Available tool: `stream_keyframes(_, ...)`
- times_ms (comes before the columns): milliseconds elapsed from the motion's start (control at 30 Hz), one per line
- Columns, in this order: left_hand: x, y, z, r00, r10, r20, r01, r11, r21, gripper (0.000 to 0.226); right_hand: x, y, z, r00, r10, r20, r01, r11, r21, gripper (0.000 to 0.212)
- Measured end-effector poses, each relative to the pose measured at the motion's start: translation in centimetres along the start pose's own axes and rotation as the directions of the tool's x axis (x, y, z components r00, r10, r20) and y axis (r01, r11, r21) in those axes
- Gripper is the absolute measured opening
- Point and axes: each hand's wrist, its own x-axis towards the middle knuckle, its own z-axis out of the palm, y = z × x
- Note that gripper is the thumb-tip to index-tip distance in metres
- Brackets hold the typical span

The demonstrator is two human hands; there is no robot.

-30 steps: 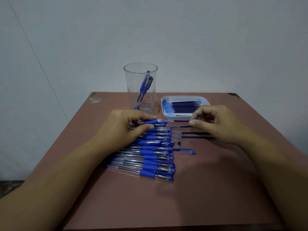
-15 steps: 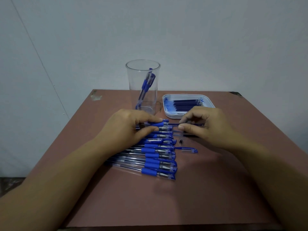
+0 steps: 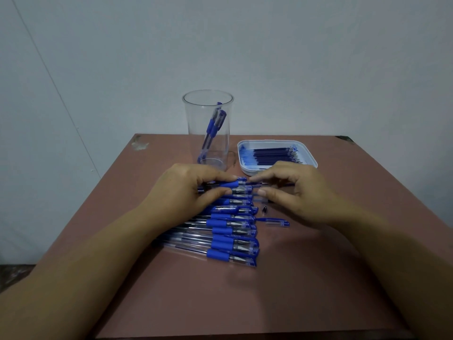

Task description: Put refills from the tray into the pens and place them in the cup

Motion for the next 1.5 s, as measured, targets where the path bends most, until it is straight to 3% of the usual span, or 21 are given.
stream_keyframes(67, 0.0, 0.0, -0.1, 1.000, 0.000, -0.002, 0.000, 1.000, -0.001, 0.032, 0.0, 0.1, 0.1, 1.000, -0.010, -0.010, 0.010, 1.000, 0.012, 0.029)
stream_keyframes(233, 0.0, 0.1, 0.0, 1.000, -0.009, -0.001, 0.009, 1.000, -0.005, 0.029, 0.1, 0.4, 0.3, 0.995, 0.007, -0.101, -0.003, 0.999, 0.040, 0.021)
stream_keyframes(333, -0.1, 0.1, 0.1, 1.000, -0.004, -0.001, 0.004, 1.000, -0.004, 0.028, 0.2, 0.3, 0.6, 0.999, -0.023, -0.030, 0.023, 1.000, 0.004, 0.013)
stream_keyframes(400, 0.0, 0.1, 0.1, 1.000, -0.005, -0.001, 0.005, 1.000, -0.008, 0.028, 0.2, 0.3, 0.6, 1.000, -0.024, 0.004, 0.024, 0.999, -0.028, 0.020)
stream_keyframes(533, 0.0, 0.1, -0.1, 1.000, -0.016, -0.003, 0.016, 1.000, -0.009, 0.030, 0.0, 0.6, -0.4, 0.997, 0.062, 0.044, -0.059, 0.996, -0.061, 0.022)
stream_keyframes(667, 0.0, 0.1, -0.1, 1.000, -0.023, -0.003, 0.023, 1.000, -0.006, 0.030, -0.4, 0.5, -0.9, 0.967, 0.172, 0.187, -0.158, 0.984, -0.086, 0.013)
stream_keyframes(800, 0.0, 0.1, -0.1, 1.000, -0.024, -0.005, 0.024, 1.000, -0.010, 0.031, -0.2, 0.5, -0.6, 0.940, 0.209, 0.271, -0.166, 0.971, -0.173, 0.008)
stream_keyframes(867, 0.0, 0.1, -0.2, 0.999, -0.032, -0.005, 0.032, 0.999, -0.012, 0.031, -0.1, 0.4, -0.7, 0.942, 0.233, 0.242, -0.201, 0.968, -0.149, 0.004)
stream_keyframes(933, 0.0, 0.1, -0.2, 0.999, -0.037, -0.004, 0.037, 0.999, -0.010, 0.030, -0.2, 0.2, -0.7, 0.967, 0.223, 0.124, -0.219, 0.975, -0.046, 0.010)
stream_keyframes(1067, 0.0, 0.1, -0.1, 0.999, -0.039, -0.002, 0.039, 0.999, -0.013, 0.029, -0.1, -0.8, -0.4, 0.983, 0.136, -0.121, -0.116, 0.981, 0.154, 0.018)
stream_keyframes(1500, -0.1, 0.4, 0.4, 1.000, -0.003, -0.014, 0.002, 0.999, -0.039, 0.027, 0.3, -1.0, 1.5, 0.994, 0.065, -0.092, -0.048, 0.983, 0.178, 0.024)
